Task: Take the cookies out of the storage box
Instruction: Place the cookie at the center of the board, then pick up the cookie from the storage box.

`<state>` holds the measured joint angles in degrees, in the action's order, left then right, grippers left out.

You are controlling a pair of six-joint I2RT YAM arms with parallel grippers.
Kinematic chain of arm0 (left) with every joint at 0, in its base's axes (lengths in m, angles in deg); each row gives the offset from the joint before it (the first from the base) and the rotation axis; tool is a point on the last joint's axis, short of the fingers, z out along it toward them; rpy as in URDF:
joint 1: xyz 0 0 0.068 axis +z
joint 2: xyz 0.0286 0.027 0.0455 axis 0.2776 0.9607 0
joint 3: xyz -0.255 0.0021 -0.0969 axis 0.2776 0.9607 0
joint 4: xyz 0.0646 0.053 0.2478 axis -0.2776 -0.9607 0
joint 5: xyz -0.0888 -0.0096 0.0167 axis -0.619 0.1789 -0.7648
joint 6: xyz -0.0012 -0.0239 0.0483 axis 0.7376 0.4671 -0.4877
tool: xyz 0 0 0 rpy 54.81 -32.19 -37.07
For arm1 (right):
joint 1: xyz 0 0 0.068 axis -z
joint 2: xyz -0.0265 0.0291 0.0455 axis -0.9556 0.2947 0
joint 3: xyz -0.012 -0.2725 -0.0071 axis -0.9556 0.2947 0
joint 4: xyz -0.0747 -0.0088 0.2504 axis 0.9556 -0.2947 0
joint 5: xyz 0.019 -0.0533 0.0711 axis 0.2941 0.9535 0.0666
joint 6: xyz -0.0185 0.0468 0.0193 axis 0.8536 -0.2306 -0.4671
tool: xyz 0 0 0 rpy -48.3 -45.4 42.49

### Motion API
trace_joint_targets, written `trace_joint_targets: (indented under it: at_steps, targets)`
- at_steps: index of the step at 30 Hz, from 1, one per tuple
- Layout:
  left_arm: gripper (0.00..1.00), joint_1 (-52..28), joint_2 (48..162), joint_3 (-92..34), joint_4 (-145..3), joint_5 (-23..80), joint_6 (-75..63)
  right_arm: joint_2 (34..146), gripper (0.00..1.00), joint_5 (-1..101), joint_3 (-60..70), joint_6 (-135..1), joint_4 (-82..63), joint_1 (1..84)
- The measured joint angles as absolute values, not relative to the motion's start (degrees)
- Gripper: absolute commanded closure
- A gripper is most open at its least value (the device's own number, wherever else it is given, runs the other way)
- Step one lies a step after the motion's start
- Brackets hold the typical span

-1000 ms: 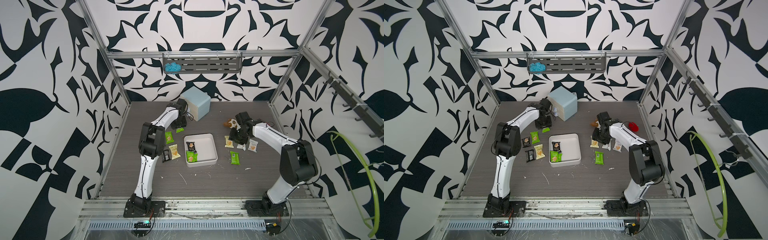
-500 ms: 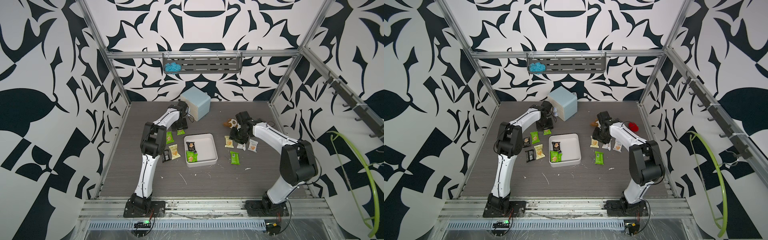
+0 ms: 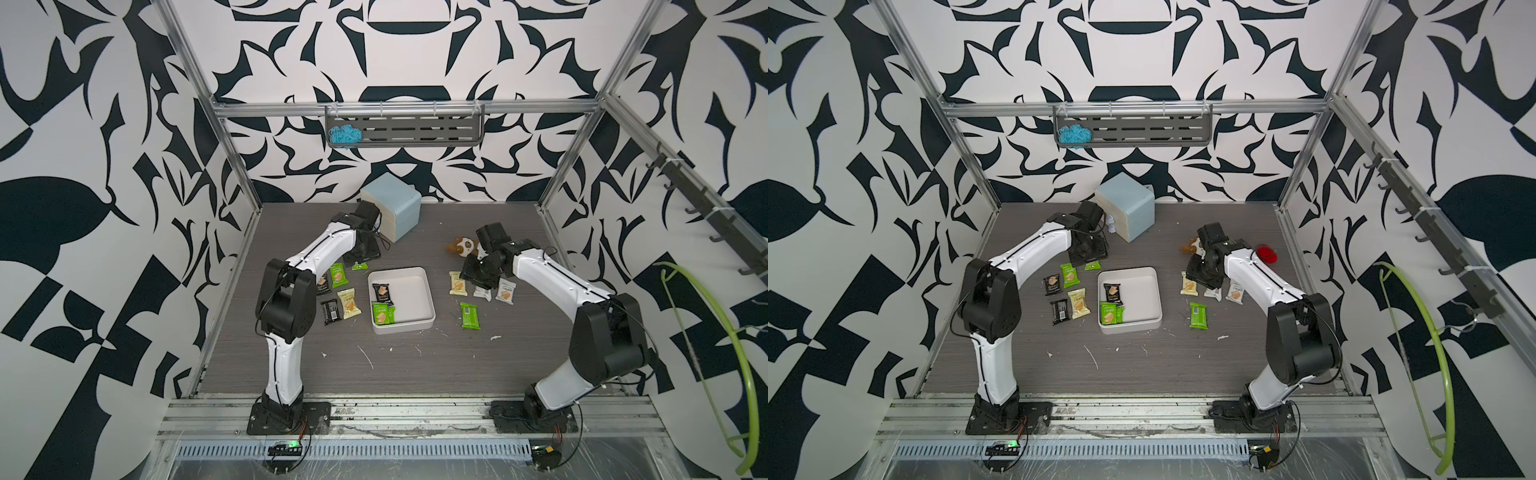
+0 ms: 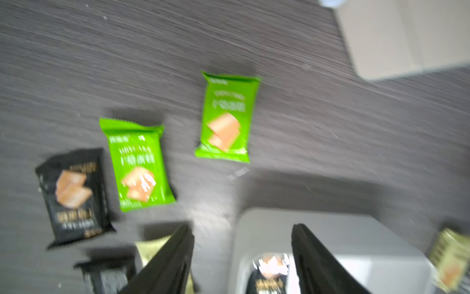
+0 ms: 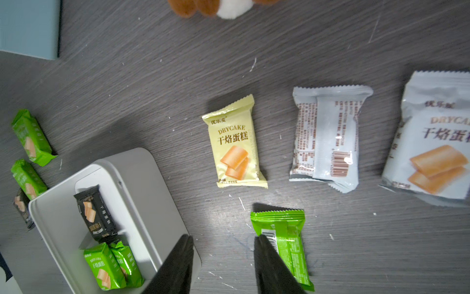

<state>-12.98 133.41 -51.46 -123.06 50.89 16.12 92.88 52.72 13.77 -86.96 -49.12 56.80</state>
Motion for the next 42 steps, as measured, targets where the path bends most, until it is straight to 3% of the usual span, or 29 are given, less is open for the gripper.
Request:
trace_joint_targets:
  at_steps: [9, 15, 27, 42]
  targets:
    - [0.3, -26.1, 130.1, -47.5, -123.7, 55.6, 24.0, 88.3, 0.54, 50.2, 17.1, -83.8, -49.5, 56.5]
    - [0.29, -29.9, 130.8, -47.5, -124.4, 58.0, 27.8, 85.3, 0.54, 49.6, 20.0, -82.3, -50.2, 56.5]
    - [0.27, -30.3, 138.3, -47.5, -127.0, 60.1, 32.0, 84.0, 0.54, 49.0, 21.2, -79.6, -50.7, 56.5]
    - [0.27, -28.0, 139.3, -46.5, -126.6, 60.1, 32.2, 86.9, 0.54, 48.8, 20.9, -77.1, -52.1, 56.7]
